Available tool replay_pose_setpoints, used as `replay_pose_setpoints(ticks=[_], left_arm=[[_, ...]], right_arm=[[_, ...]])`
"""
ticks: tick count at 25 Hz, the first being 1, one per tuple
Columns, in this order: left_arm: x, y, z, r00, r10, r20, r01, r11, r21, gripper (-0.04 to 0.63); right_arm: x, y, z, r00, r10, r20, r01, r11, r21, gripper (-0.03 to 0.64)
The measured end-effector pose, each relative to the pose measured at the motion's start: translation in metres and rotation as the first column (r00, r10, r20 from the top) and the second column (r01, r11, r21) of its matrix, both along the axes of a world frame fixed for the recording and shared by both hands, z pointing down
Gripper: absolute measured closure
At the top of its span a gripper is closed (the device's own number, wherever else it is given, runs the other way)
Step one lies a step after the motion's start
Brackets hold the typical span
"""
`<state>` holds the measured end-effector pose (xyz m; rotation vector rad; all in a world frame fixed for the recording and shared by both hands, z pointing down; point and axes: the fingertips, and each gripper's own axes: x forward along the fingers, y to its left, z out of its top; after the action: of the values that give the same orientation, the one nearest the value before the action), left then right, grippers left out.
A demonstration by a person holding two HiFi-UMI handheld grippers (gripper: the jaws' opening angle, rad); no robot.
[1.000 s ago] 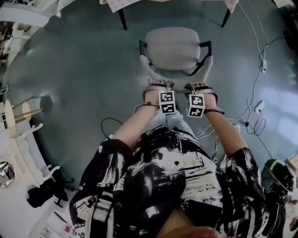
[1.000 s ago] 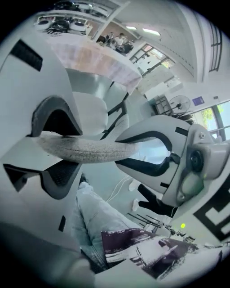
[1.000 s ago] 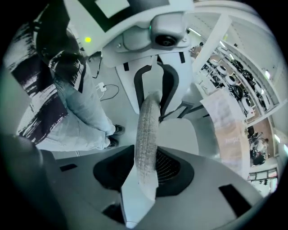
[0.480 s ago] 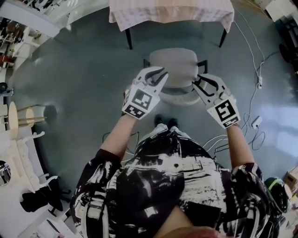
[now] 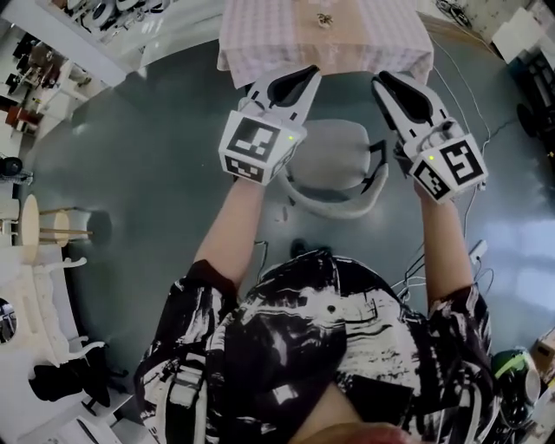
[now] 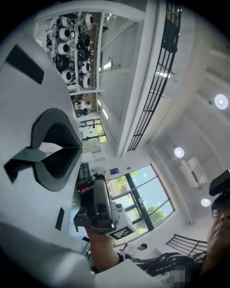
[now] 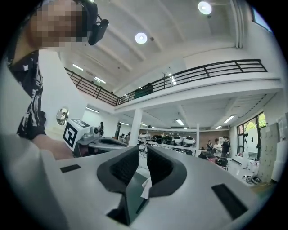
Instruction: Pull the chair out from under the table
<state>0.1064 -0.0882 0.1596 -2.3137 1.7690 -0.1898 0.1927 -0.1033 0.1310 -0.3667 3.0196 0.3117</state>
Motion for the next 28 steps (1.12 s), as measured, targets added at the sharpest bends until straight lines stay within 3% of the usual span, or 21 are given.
replay_pose_setpoints(ticks=[8, 13, 28], left_arm=[[-0.005, -0.007, -0.007, 0.999, -0.018, -0.041, 0.019, 1.000, 0.022, 0.595], [-0.010, -0.009, -0.001, 0.998, -0.016, -0.058, 0.017, 1.000, 0.021, 0.595], [-0.007, -0.003, 0.002, 0.998, -0.004, -0.057, 0.006, 0.999, 0.034, 0.595]], right_arm=[[-0.014, -0.014, 0.014, 0.998, 0.053, 0.016, -0.052, 0.996, -0.075, 0.617], [-0.017, -0.027, 0.024, 0.997, 0.081, 0.012, -0.079, 0.992, -0.103, 0.617], [-0.010, -0.032, 0.030, 0.988, 0.152, -0.004, -0.151, 0.985, -0.081, 0.618]])
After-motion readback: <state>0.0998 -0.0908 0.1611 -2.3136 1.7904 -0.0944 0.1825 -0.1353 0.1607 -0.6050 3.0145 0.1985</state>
